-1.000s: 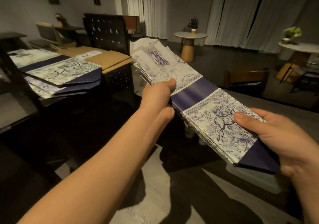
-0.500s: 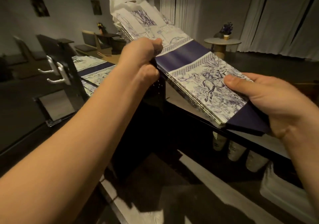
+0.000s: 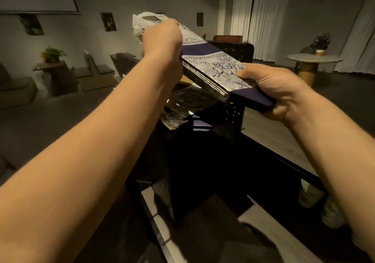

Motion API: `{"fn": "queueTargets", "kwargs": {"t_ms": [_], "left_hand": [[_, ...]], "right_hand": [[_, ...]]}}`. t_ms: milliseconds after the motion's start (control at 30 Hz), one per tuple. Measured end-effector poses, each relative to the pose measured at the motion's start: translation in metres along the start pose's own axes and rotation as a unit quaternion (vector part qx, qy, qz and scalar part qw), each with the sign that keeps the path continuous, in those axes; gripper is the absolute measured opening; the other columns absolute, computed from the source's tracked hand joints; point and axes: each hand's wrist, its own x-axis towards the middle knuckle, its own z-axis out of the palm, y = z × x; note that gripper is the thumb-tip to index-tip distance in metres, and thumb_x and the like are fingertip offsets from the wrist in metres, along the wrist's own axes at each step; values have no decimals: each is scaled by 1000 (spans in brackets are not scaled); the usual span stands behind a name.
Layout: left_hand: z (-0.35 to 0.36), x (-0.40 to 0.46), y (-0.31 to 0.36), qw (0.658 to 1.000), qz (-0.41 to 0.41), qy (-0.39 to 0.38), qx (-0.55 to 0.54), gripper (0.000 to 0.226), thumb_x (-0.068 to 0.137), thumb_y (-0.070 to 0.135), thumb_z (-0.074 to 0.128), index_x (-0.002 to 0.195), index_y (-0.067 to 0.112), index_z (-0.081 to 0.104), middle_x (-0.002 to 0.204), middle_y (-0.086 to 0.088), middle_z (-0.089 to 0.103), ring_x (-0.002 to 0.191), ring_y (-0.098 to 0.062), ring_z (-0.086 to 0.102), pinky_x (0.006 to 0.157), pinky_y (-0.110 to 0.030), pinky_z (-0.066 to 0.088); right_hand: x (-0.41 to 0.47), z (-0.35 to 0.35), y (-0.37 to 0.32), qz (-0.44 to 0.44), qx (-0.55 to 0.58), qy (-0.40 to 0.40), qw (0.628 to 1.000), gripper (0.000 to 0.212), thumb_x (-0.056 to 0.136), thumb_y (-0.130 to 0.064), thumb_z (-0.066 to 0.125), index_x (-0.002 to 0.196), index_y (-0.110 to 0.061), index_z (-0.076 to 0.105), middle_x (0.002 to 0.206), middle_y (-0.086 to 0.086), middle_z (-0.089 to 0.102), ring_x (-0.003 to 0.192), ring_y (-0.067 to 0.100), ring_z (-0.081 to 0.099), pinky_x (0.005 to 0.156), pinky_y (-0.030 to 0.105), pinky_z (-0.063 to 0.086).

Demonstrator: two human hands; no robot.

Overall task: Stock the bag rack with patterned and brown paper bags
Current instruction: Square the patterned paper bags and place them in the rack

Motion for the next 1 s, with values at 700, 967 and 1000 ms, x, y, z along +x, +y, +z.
{"fn": "queueTargets", "kwargs": {"t_ms": [700,967,1000], "left_hand": [[4,10,-42,989,-40,-113,82,32,107,26,43,131,15,61,132,-12,60,82,-10,51,73,-23,46],[0,7,-30,987,-73,-127,57,13,109,28,39,109,21,49,85,9,40,75,-5,38,62,-20,31],[-1,7,-30,988,-74,-129,47,15,109,28,38,116,20,48,86,9,41,77,-5,40,63,-20,31]], "right_hand": [[38,83,0,-87,-518,-53,850,33,96,-42,65,85,-11,70,76,4,58,66,17,50,61,31,41],[33,89,-2,-89,-480,-50,871,27,95,-33,67,87,-7,69,76,7,57,66,15,45,59,31,37],[33,88,-1,-91,-475,-45,874,27,95,-32,67,96,-5,74,87,11,66,71,16,50,64,33,43]]}}
